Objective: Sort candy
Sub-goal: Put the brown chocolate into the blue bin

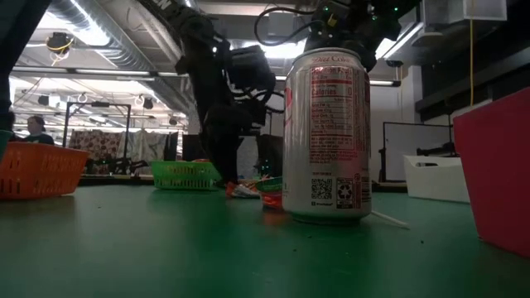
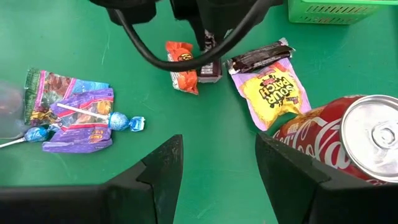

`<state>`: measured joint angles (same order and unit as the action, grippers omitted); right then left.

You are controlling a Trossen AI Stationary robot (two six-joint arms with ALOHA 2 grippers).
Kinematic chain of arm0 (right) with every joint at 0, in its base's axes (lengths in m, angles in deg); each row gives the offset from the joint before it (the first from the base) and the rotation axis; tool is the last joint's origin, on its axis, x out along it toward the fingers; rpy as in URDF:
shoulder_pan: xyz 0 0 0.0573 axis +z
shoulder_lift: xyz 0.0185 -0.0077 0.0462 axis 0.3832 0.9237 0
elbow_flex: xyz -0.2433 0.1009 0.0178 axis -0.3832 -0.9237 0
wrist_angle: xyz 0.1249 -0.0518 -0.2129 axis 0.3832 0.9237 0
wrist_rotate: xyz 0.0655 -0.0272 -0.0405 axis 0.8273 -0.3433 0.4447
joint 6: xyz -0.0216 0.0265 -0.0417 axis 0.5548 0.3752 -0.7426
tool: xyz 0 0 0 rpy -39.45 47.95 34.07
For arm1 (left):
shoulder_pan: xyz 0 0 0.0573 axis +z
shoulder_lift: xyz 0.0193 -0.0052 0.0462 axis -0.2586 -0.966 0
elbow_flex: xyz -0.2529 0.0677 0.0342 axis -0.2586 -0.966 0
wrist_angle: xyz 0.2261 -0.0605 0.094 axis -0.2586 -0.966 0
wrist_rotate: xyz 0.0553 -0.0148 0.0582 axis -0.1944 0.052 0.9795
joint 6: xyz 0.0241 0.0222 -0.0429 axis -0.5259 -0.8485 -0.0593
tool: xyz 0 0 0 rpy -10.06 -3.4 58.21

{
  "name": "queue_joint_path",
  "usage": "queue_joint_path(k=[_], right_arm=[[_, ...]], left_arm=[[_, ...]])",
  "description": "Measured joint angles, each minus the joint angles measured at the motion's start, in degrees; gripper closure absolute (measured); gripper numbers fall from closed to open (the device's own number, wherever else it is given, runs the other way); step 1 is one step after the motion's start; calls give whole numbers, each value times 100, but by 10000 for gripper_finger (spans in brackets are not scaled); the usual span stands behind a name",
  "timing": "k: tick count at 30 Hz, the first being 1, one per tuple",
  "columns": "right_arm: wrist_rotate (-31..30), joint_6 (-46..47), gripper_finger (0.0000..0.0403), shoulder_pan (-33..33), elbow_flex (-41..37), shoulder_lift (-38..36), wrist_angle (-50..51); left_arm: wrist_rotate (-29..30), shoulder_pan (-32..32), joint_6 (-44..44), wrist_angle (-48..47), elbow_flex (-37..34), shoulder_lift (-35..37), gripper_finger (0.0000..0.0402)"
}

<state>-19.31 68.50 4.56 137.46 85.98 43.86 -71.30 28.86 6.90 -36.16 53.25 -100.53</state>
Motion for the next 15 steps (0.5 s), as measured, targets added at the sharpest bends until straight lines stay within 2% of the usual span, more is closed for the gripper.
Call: queue_joint_path(k=[7,15], right_arm=[[-1,-1,205,1,0,0,21],[-1,-4,205,0,-5,0,152]], left_arm=[[-36,-65,-22,-1128,668,4,353],[-690,-489,-2,-2827,1588,26,353]])
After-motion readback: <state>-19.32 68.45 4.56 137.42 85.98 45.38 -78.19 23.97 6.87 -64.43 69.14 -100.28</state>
